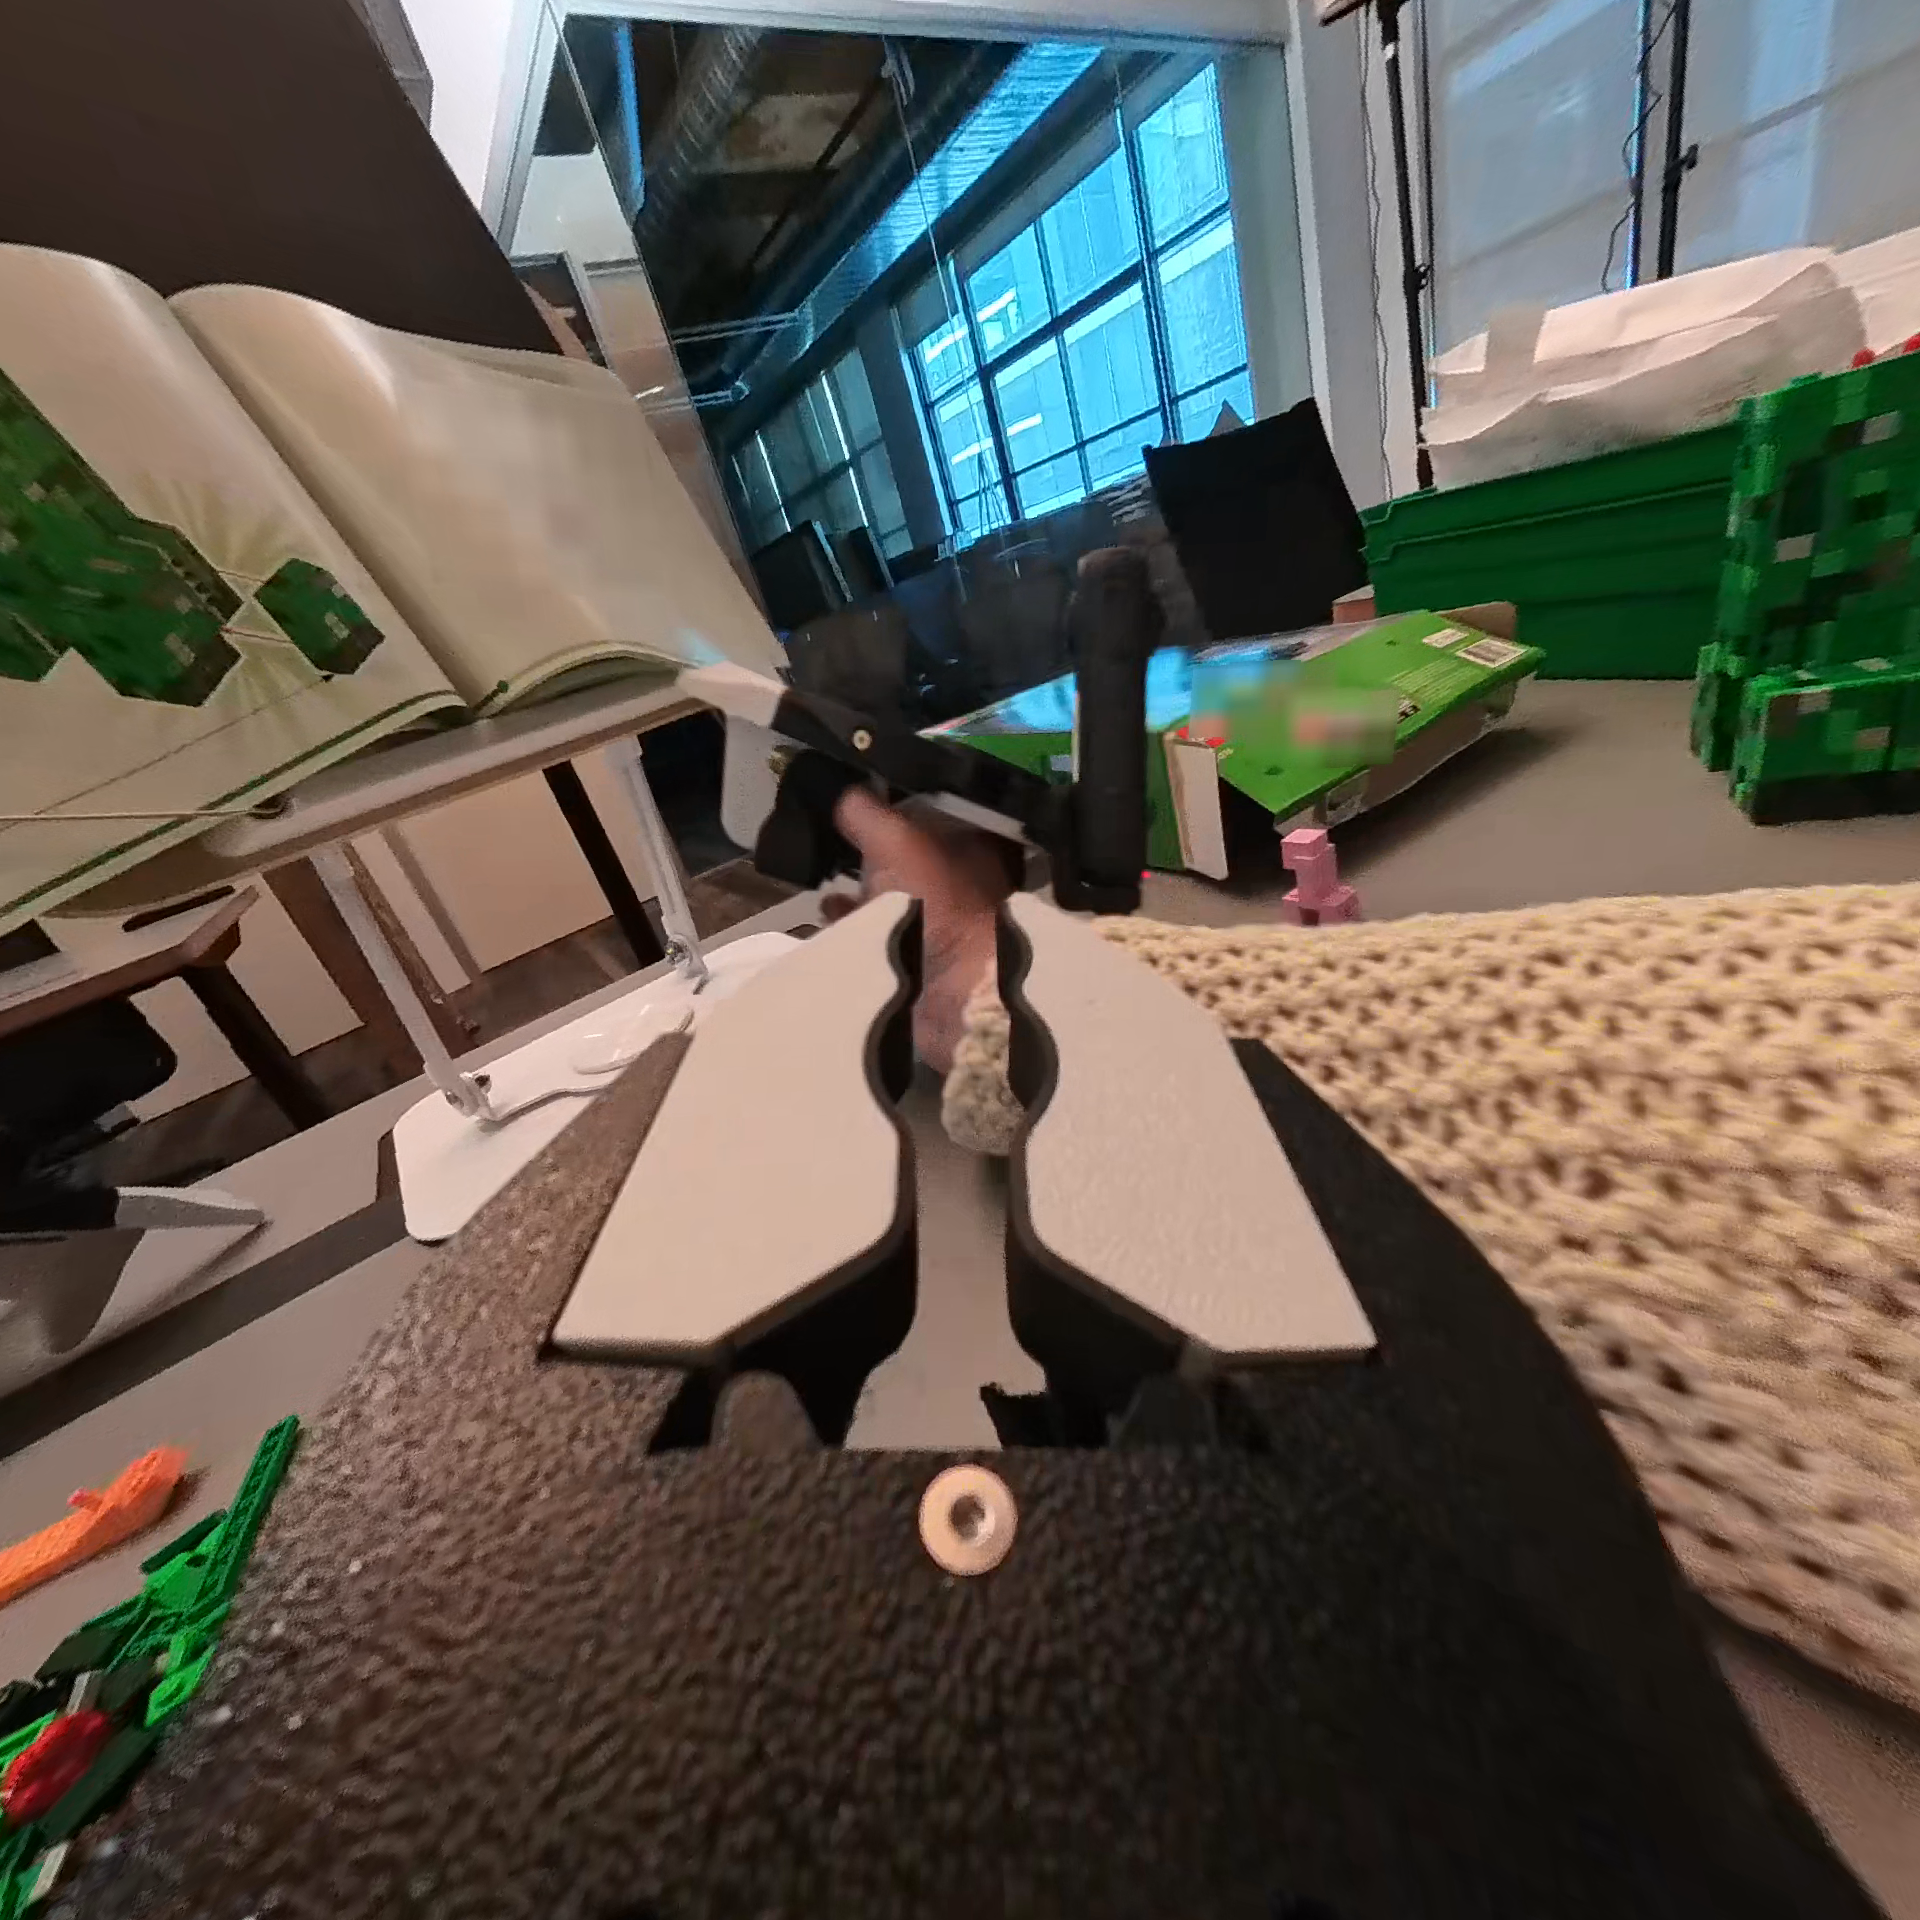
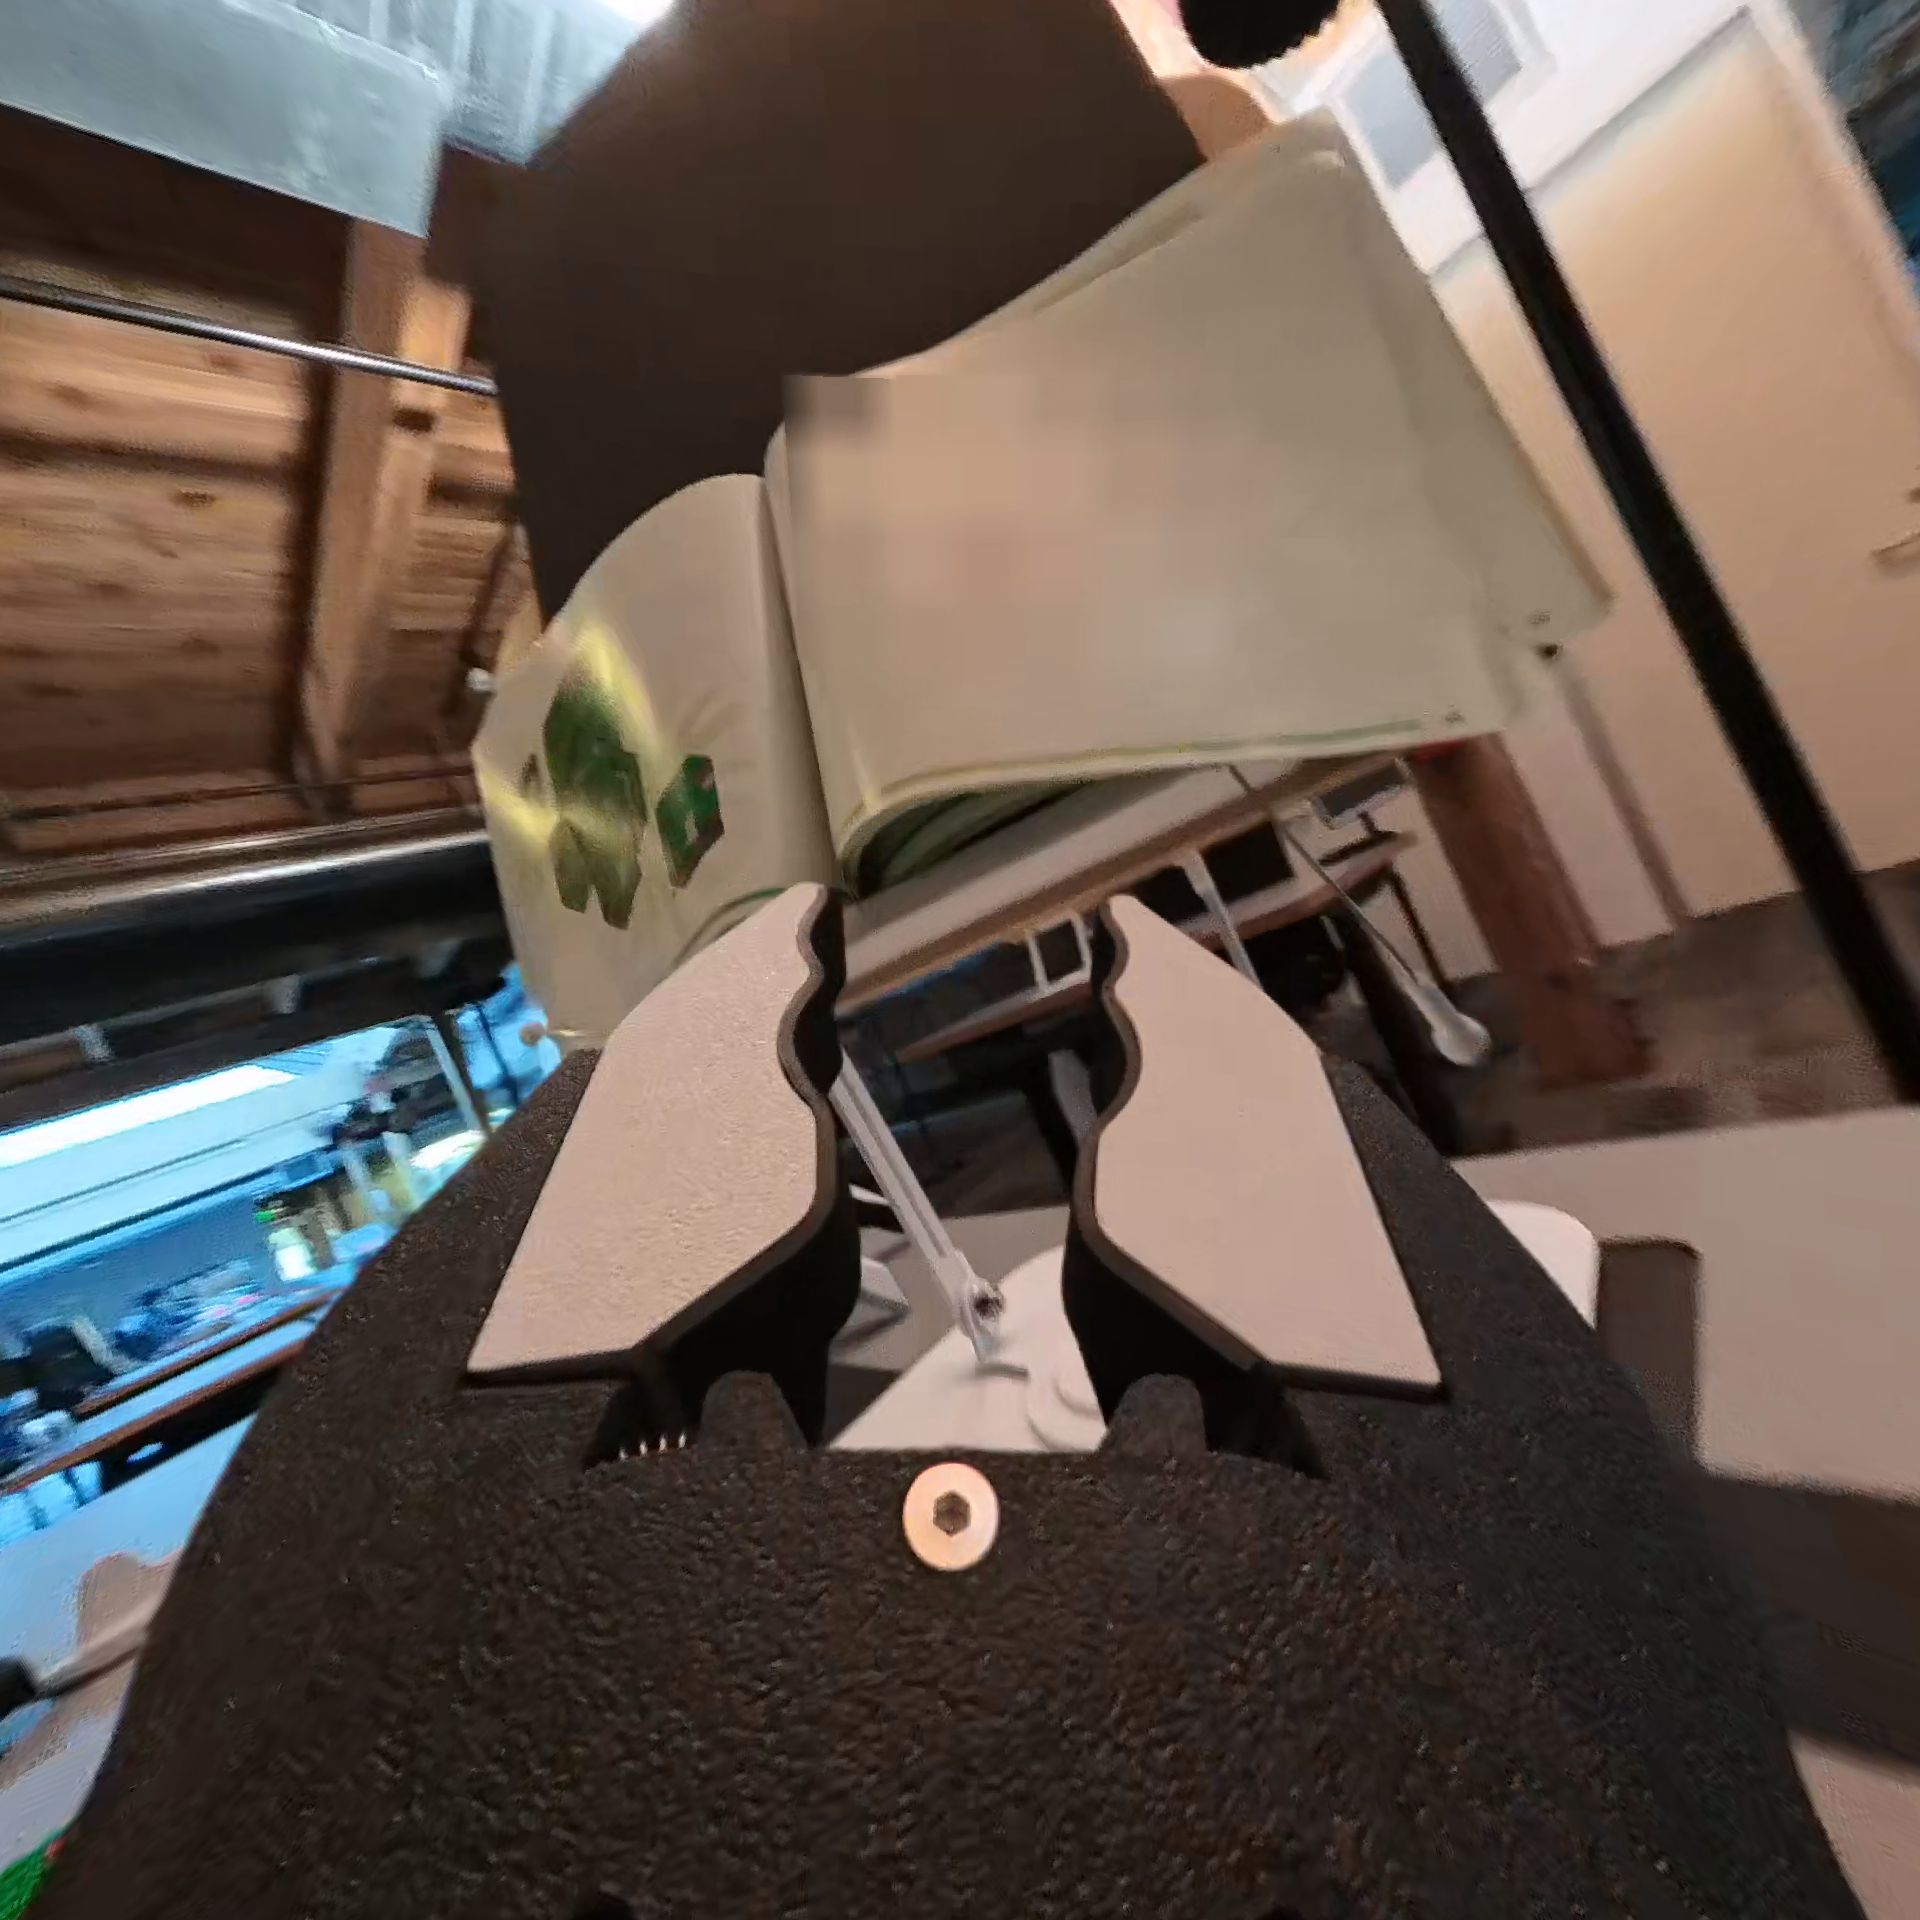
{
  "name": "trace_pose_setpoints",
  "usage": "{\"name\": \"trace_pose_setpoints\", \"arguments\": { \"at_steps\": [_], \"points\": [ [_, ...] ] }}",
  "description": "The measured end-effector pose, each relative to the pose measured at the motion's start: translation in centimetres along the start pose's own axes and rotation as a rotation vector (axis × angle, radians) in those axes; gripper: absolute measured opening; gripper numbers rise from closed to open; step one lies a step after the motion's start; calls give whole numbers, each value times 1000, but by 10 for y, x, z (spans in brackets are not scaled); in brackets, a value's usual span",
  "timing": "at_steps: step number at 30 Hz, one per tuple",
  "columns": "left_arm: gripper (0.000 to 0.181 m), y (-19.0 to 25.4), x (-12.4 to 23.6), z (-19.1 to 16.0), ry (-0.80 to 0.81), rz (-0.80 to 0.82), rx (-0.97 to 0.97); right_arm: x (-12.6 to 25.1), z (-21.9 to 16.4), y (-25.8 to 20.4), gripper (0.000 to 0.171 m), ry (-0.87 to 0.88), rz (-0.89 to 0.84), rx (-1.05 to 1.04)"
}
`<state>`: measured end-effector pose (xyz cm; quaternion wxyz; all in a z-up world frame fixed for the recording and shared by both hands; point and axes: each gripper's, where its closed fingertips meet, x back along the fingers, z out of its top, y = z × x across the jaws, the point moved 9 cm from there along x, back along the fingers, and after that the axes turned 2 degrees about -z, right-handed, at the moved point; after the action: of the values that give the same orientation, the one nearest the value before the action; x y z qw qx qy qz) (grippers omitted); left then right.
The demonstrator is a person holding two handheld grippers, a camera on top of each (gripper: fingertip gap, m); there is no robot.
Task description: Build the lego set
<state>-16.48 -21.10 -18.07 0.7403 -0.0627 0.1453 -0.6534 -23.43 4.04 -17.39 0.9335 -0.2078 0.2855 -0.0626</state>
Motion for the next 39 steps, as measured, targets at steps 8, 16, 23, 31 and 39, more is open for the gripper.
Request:
{"name": "trace_pose_setpoints", "arguments": {
  "at_steps": [8,16,23,31,39],
  "points": [
    [9,5,-2,-1,-16,-39,-20,-30,7,9,47,72,36,-35],
    [8,-1,-3,-4,-33,-34,52,-41,-4,4,44,48,-48,-7],
    [8,-2,-4,-6,-43,-43,67,-38,3,-12,38,112,-70,214],
    [7,-1,-5,-7,-54,-60,69,-39,5,-36,36,88,88,386],
    [6,1,-6,-7,-63,-72,57,-44,-11,-93,32,61,288,817]
  ]
}}
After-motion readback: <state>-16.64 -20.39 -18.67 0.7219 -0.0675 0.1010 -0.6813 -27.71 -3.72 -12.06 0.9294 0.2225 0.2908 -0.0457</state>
